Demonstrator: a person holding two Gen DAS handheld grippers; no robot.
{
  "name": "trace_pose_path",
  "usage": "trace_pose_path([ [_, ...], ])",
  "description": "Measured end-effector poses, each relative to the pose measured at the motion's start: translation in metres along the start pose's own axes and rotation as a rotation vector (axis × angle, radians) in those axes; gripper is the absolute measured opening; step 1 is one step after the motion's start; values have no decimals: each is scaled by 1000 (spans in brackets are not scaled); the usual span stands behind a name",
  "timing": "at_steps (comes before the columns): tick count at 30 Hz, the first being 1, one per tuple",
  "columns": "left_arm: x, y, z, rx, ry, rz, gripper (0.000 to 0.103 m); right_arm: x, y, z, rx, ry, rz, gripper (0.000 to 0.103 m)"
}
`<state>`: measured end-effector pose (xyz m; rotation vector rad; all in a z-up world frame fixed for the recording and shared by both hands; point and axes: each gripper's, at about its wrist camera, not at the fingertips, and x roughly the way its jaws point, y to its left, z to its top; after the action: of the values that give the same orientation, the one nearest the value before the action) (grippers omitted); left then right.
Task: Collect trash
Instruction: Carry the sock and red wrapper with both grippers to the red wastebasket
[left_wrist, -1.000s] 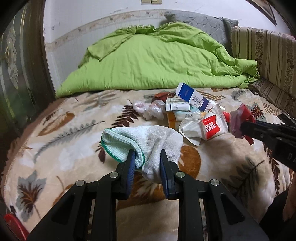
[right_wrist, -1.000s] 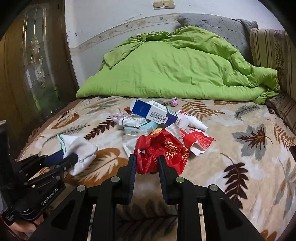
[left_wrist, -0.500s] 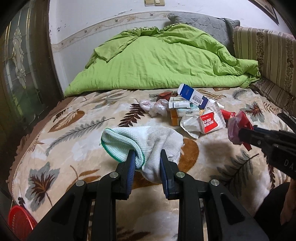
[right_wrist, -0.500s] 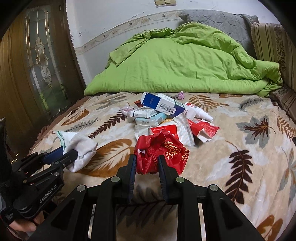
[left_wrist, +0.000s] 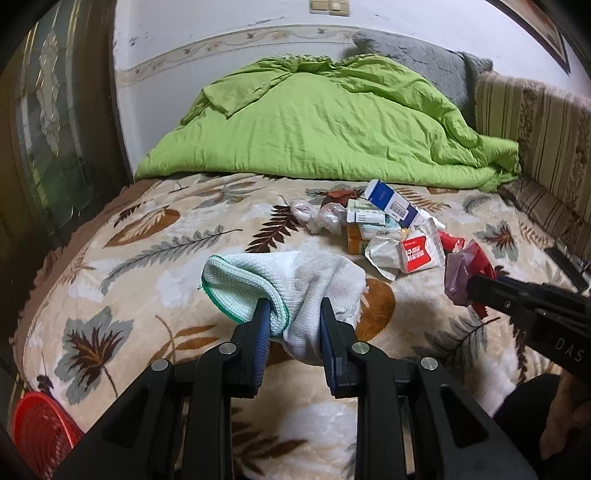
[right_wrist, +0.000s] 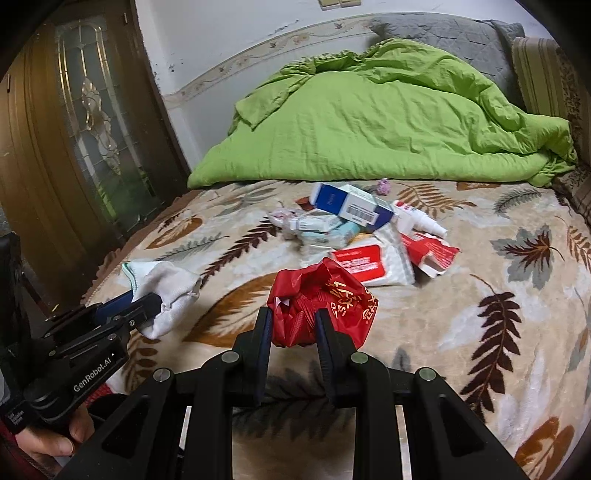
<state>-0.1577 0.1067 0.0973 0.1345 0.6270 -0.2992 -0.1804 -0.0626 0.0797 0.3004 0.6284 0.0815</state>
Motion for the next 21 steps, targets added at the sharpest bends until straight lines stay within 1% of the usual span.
trace_pose_path([
  [6,-26,33,2,-71,-6,13,24,3,23,8,-29,21,71,25],
  [11,-59,74,-7,-147,-16,62,24,13,64,14,-83,62,173,25],
  [13,-71,91,-13,-177,-14,93,24,19,83,13,-111,86,218,25],
  [17,-102,134,-34,-247,-8,186,24,30,130,13,-177,141,338,25],
  [20,-119,165,-53,-303,19,262,24,40,177,11,-230,192,448,25],
  [21,-125,177,-61,-329,31,288,24,41,187,9,-240,204,473,25],
])
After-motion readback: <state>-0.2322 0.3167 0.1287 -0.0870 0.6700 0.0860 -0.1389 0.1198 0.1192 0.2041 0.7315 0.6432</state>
